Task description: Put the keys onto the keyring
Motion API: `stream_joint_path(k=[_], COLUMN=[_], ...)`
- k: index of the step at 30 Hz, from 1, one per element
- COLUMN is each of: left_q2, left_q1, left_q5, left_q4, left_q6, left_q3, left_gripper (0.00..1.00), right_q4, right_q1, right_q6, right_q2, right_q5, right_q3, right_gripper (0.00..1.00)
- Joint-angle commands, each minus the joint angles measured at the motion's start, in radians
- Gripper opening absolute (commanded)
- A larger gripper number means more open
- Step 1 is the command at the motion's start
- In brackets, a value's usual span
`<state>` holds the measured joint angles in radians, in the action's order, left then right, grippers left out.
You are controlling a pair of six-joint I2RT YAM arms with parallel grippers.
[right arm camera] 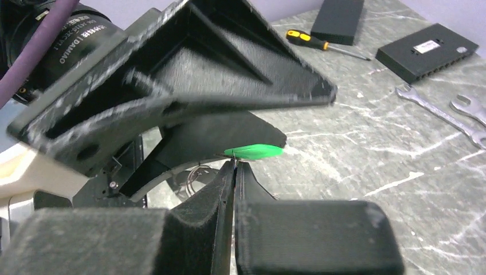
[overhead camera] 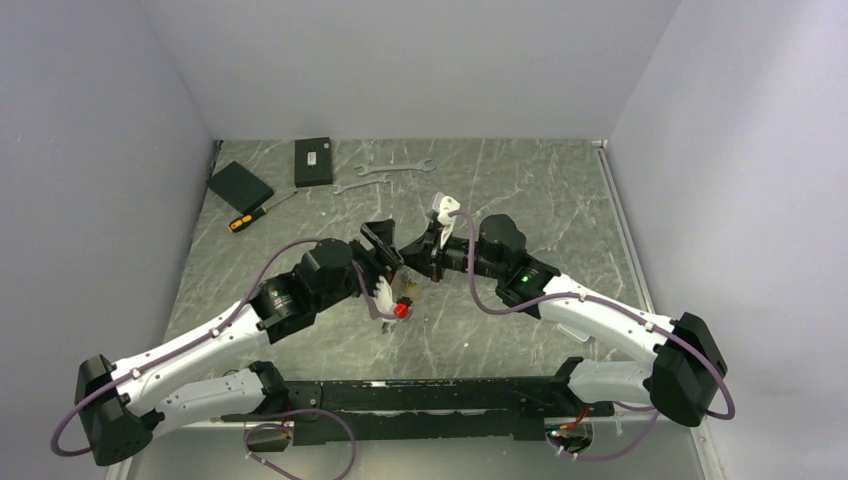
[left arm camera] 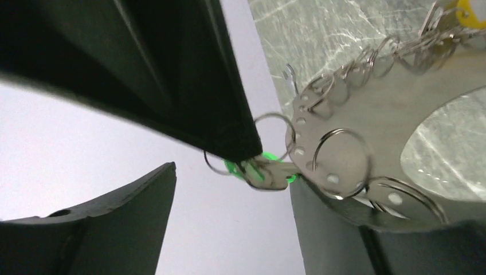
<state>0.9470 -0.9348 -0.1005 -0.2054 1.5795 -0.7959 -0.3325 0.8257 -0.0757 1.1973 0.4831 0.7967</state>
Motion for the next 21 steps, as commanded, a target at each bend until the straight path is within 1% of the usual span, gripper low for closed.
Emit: stream_joint_path(k=[1,2,5,7,8,11,12,15,18,21], left_q2=[-0.018,-0.023,-0.021,0.002,0.009,0.013,0.013,0.010,0.033,0.056], left_q1=[0.080,0.108,0.217,0.277,0.289,0.309,0.318,0.328,0.330,0.329], left_q5=[0.059,0.084,0.177,0.206,0.198,0.190,0.201,0.204,0.194,0.203], left_q4=[0.111,0.137,0.125,0.090,0.107,0.173,0.181,0.281,0.362,0.421], left_q6=[-0.238,-0.287,-0.409,-0.463,-0.470,-0.519,-0.531,-0.579,-0.660,-0.697], left_q3=[0.013,0.020,0.026,0.023,0.039,0.066,0.068,0.106,0.135,0.165], left_gripper=[0.80,0.84,0.91,0.92,0.92,0.93,0.93,0.93,0.91,0.89], right_q4=[-0.025,-0.004,0.069,0.131,0.168,0.249,0.256,0.279,0.307,0.355], right_q1=[0.000,0.000,-0.006,-0.029,-0.048,-0.122,-0.140,-0.175,-0.201,-0.232], right_q6=[-0.084,-0.100,-0.140,-0.168,-0.187,-0.252,-0.261,-0.261,-0.257,-0.274], right_q2=[0.002,0.016,0.048,0.088,0.125,0.216,0.241,0.305,0.373,0.458], right_q5=[-0.140,-0.190,-0.337,-0.402,-0.422,-0.399,-0.388,-0.376,-0.401,-0.459], right_q3=[0.026,0.036,0.075,0.117,0.142,0.212,0.223,0.259,0.314,0.386], right_gripper=[0.00,0.00,0.00,0.00,0.00,0.00,0.00,0.00,0.00,0.00])
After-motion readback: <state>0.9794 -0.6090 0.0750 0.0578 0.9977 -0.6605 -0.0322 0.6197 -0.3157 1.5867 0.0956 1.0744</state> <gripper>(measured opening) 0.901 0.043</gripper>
